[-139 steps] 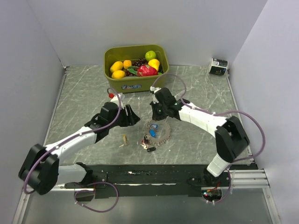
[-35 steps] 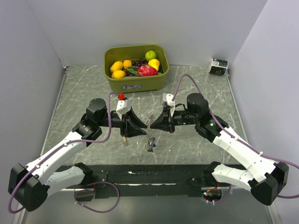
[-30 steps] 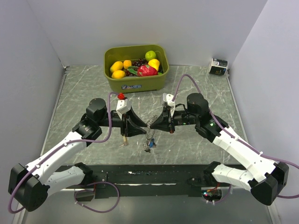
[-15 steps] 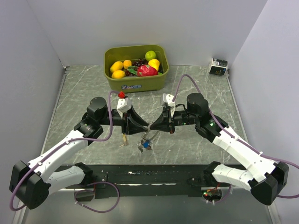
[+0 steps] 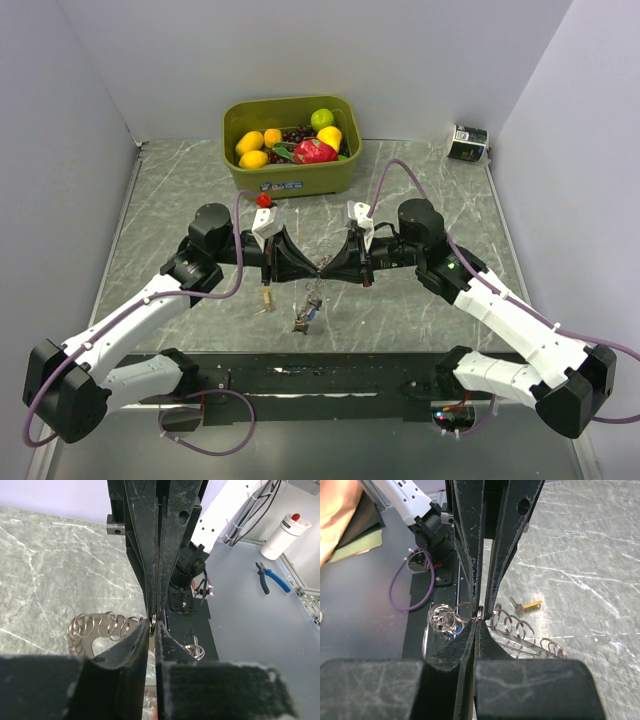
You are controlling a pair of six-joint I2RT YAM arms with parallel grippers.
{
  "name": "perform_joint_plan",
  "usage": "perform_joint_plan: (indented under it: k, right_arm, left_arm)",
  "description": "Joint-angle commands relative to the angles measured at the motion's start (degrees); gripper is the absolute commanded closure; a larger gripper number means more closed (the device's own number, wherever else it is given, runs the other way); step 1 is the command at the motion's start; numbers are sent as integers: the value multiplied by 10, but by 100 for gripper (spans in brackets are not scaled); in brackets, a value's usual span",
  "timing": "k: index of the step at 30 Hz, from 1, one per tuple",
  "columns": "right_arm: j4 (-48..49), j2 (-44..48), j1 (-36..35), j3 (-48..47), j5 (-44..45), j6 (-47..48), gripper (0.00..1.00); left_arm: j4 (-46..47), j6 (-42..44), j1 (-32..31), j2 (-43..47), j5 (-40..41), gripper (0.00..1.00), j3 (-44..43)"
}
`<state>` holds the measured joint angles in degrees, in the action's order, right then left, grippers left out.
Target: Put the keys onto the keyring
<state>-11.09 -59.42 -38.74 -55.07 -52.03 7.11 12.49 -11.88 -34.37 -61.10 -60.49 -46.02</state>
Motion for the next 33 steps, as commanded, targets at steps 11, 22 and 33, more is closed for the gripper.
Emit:
perform_joint_plan:
  k: [11, 22, 33]
  right_arm:
    - [45, -5, -2, -23, -11, -8, 100]
    - [66, 14, 11, -16, 33, -28, 58]
    - [250, 103, 143, 93, 20, -185, 5]
  left_arm:
    - [-40, 27, -9, -24, 13, 99, -37]
    - [58, -25, -9, 9, 82, 99, 12]
    - [171, -70, -9, 37, 112, 99, 73]
